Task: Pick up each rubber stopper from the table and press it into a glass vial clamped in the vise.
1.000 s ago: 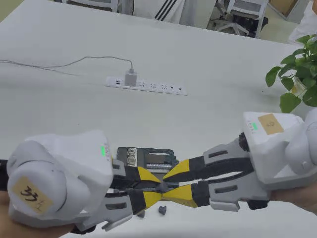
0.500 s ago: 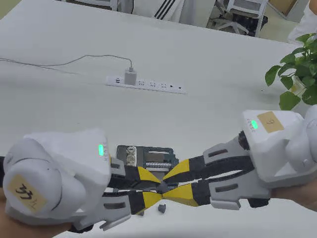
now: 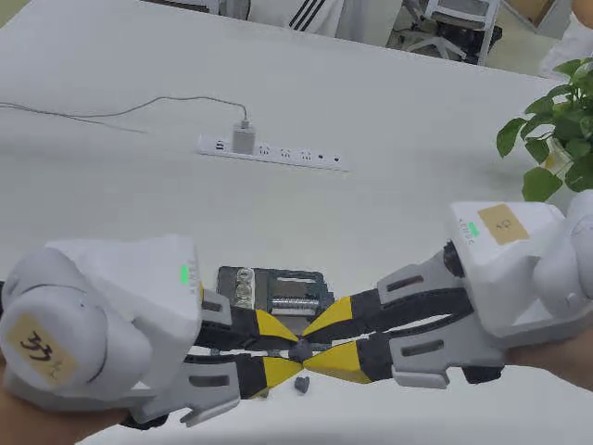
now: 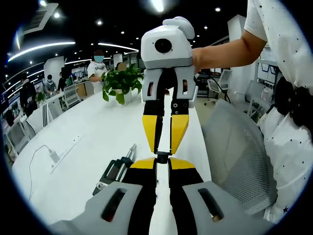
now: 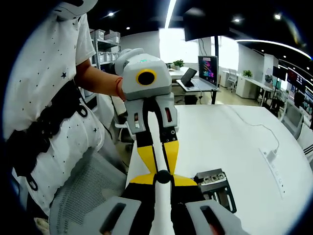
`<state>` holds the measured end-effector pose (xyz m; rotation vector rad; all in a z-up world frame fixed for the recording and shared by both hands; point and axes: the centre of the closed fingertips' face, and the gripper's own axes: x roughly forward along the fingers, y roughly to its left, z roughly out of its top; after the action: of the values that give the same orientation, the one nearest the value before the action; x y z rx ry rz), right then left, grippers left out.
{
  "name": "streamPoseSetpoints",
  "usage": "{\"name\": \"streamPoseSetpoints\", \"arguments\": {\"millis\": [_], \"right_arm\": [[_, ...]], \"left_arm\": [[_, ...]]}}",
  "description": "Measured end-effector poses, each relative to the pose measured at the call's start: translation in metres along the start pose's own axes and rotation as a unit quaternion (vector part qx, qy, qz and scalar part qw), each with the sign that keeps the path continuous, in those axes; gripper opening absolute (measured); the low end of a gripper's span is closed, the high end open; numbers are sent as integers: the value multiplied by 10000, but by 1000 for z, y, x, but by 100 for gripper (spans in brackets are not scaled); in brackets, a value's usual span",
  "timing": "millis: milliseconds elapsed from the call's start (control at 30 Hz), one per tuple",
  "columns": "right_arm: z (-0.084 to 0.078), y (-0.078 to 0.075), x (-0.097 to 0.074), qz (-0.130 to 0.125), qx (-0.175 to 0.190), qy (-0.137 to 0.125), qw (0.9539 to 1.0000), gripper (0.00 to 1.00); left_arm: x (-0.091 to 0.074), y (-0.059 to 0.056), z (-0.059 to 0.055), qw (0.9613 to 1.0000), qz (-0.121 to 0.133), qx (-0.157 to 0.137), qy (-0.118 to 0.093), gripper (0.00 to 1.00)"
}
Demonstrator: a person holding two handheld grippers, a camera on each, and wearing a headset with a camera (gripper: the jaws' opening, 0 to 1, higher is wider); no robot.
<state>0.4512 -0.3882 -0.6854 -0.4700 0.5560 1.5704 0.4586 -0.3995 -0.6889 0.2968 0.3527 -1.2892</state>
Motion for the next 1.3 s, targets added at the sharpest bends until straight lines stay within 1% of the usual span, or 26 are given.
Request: {"name": "streamPoseSetpoints", "arguments": {"millis": [200, 467, 600, 767, 900, 967, 1033, 1200, 1300], "right_arm": [[0, -2, 2, -42, 21, -1, 10000, 6], [1, -2, 5, -62, 73, 41, 9999, 6], [3, -3, 7, -62, 106, 26, 9999, 6], [7, -6, 10, -75, 116, 13, 9999, 6], [13, -13, 7, -146, 194, -55, 9997, 6], [15, -17, 5, -198, 226, -80, 9995, 6], [17, -21, 4, -241, 259, -91, 9993, 6], [21, -38, 5, -429, 302, -16, 9986, 6], [24, -47, 7, -462, 340, 15, 9983, 6]], "left_arm": [[-1, 2, -1, 10000, 66, -26, -3, 6], [-2, 2, -4, 9999, 121, -56, -54, 6], [-2, 1, -4, 9998, 138, -104, -88, 11], [-5, 2, -10, 9996, 210, -172, -76, 16], [-12, 6, -18, 9990, 349, -273, -61, 20], [-16, 10, -21, 9983, 465, -345, -61, 24], [-19, 13, -24, 9978, 522, -401, -78, 28], [-30, 24, -36, 9955, 807, -487, -59, 35], [-35, 28, -44, 9942, 945, -519, -44, 41]]}}
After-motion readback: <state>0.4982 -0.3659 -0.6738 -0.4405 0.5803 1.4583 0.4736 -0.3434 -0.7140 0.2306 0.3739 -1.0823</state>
